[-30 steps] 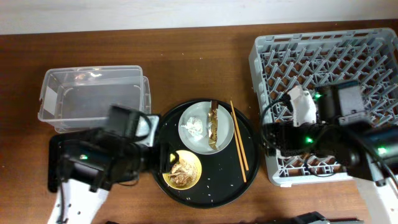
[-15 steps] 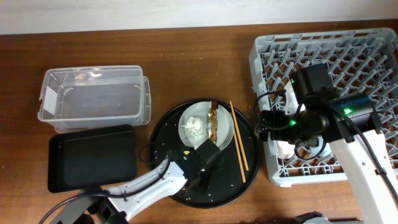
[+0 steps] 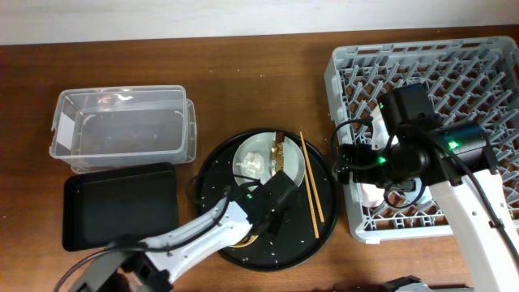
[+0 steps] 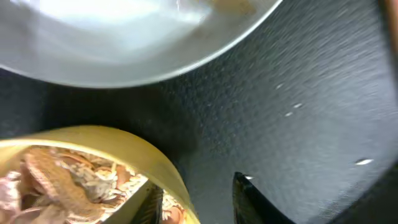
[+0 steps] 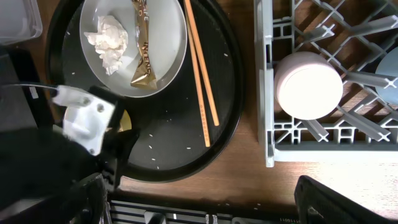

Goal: Sort waste into correct bins and load items into the dishwasher rack
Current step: 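Grasp the yellow bowl with the left gripper, then tip the yellow bowl's food scraps onto the black tray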

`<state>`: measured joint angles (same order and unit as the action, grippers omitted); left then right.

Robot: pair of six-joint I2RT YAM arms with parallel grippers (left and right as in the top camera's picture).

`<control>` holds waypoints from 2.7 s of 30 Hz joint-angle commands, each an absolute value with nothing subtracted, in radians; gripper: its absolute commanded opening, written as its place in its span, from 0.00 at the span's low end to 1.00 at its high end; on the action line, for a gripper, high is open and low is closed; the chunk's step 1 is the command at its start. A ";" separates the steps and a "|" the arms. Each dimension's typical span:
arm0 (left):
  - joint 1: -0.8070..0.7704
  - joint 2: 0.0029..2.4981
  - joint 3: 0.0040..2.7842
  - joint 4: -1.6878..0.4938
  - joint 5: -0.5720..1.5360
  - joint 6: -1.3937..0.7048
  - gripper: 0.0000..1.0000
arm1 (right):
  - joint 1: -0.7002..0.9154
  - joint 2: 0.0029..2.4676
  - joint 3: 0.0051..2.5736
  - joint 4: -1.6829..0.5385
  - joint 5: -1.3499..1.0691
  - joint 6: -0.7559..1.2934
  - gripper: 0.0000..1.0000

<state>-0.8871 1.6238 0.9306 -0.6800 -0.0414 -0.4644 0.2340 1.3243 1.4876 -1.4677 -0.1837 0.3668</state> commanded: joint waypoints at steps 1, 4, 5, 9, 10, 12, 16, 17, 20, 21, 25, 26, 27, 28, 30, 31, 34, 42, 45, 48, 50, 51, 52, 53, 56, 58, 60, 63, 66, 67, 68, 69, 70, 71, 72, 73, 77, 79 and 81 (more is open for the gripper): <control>-0.918 1.704 0.941 -0.698 -0.021 -0.468 0.27 | 0.242 1.325 1.491 -1.471 -0.171 0.371 0.96; -0.936 1.705 0.952 -0.710 -0.044 -0.479 0.08 | 0.242 1.325 1.491 -1.470 -0.170 0.371 0.96; -0.936 1.705 0.968 -0.730 -0.046 -0.479 0.03 | 0.242 1.325 1.491 -1.470 -0.170 0.371 0.96; -0.936 1.703 1.102 -0.858 -0.054 -0.481 0.01 | 0.242 1.325 1.491 -1.471 -0.170 0.371 0.96; -0.936 1.699 1.130 -0.879 -0.061 -0.480 0.00 | 0.242 1.325 1.491 -1.472 -0.170 0.371 0.96; -0.935 1.693 1.164 -0.925 -0.078 -0.477 0.00 | 0.242 1.325 1.491 -1.475 -0.170 0.371 0.96; -0.830 1.581 1.188 -1.041 0.009 -0.478 0.00 | 0.242 1.325 1.491 -1.515 -0.115 0.355 0.96; -0.703 1.490 1.187 -1.063 0.073 -0.456 0.00 | 0.242 1.325 1.491 -1.516 -0.115 0.345 0.96; -0.390 1.354 1.187 -1.067 0.304 -0.301 0.00 | 0.242 1.325 1.491 -1.515 -0.115 0.345 0.96; -0.239 1.328 1.187 -1.077 0.419 -0.236 0.01 | 0.242 1.325 1.491 -1.515 -0.115 0.345 0.96; 0.154 1.341 1.139 -1.102 0.739 -0.033 0.01 | 0.242 1.325 1.491 -1.515 -0.115 0.345 0.96; 0.258 1.358 1.103 -1.107 0.831 0.027 0.01 | 0.242 1.325 1.491 -1.515 -0.115 0.345 0.96; 0.315 1.372 1.078 -1.110 0.882 0.063 0.00 | 0.242 1.325 1.491 -1.516 -0.115 0.345 0.96; 0.374 1.390 1.045 -1.113 0.945 0.117 0.01 | 0.242 1.325 1.491 -1.517 -0.115 0.345 0.96; 0.504 1.454 0.972 -1.111 1.056 0.212 0.00 | 0.242 1.325 1.491 -1.515 -0.115 0.345 0.96; 0.574 1.520 0.934 -1.109 1.135 0.293 0.01 | 0.242 1.325 1.491 -1.515 -0.115 0.345 0.96; 0.646 1.662 0.903 -1.154 1.314 0.469 0.00 | 0.242 1.325 1.491 -1.515 -0.115 0.345 0.96; 0.659 1.752 0.903 -1.306 1.470 0.608 0.00 | 0.242 1.325 1.491 -1.515 -0.115 0.346 0.96; 0.659 1.752 0.903 -1.348 1.470 0.611 0.00 | 0.242 1.325 1.491 -1.515 -0.115 0.345 0.96; 0.660 1.752 0.903 -1.426 1.471 0.676 0.00 | 0.242 1.325 1.491 -1.515 -0.115 0.346 0.96; 0.667 1.752 0.903 -1.378 1.470 0.698 0.00 | 0.242 1.325 1.491 -1.515 -0.115 0.345 0.96; 0.670 1.752 0.903 -1.429 1.486 0.712 0.00 | 0.242 1.325 1.491 -1.515 -0.115 0.345 0.96; 0.670 1.750 0.904 -1.445 1.508 0.778 0.00 | 0.242 1.325 1.491 -1.516 -0.115 0.345 0.96; 0.671 1.750 0.905 -1.411 1.503 0.846 0.01 | 0.242 1.325 1.491 -1.515 -0.115 0.345 0.96; 0.669 1.750 0.905 -1.494 1.518 0.881 0.00 | 0.242 1.325 1.491 -1.515 -0.115 0.345 0.96; 0.669 1.748 0.905 -1.484 1.482 1.029 0.00 | 0.242 1.325 1.491 -1.515 -0.116 0.345 0.96; 0.665 1.746 0.905 -1.551 1.459 0.980 0.00 | 0.242 1.325 1.491 -1.516 -0.115 0.345 0.97; 0.663 1.740 0.906 -1.632 1.427 1.171 0.00 | 0.242 1.325 1.491 -1.513 -0.116 0.345 0.97; 0.621 1.653 0.905 -1.689 1.322 1.235 0.01 | 0.242 1.325 1.491 -1.512 -0.115 0.345 0.97; 0.603 1.584 0.908 -1.689 1.323 1.232 0.00 | 0.242 1.325 1.491 -1.511 -0.116 0.345 0.97; 0.597 1.523 0.915 -1.688 1.314 1.205 0.01 | 0.242 1.325 1.491 -1.511 -0.117 0.346 0.98; 0.596 1.463 0.926 -1.684 1.293 1.156 0.01 | 0.242 1.325 1.491 -1.511 -0.120 0.346 0.97; 0.596 1.403 0.937 -1.672 1.265 1.078 0.00 | 0.242 1.325 1.491 -1.511 -0.120 0.346 0.97; 0.596 1.343 0.945 -1.644 1.228 0.957 0.01 | 0.242 1.325 1.491 -1.511 -0.119 0.346 0.98; 0.596 1.216 0.947 -1.541 1.114 0.693 0.00 | 0.242 1.325 1.491 -1.511 -0.120 0.346 0.98; 0.596 1.156 0.947 -1.496 1.050 0.590 0.00 | 0.242 1.325 1.491 -1.511 -0.121 0.346 0.98; 0.475 0.909 0.947 -1.363 0.841 0.324 0.00 | 0.242 1.325 1.491 -1.510 -0.123 0.346 0.98; 0.335 0.848 0.947 -1.282 0.705 0.214 0.00 | 0.242 1.325 1.491 -1.505 -0.123 0.346 0.98; 0.255 0.857 0.947 -1.219 0.653 0.143 0.00 | 0.242 1.325 1.491 -1.505 -0.123 0.346 0.98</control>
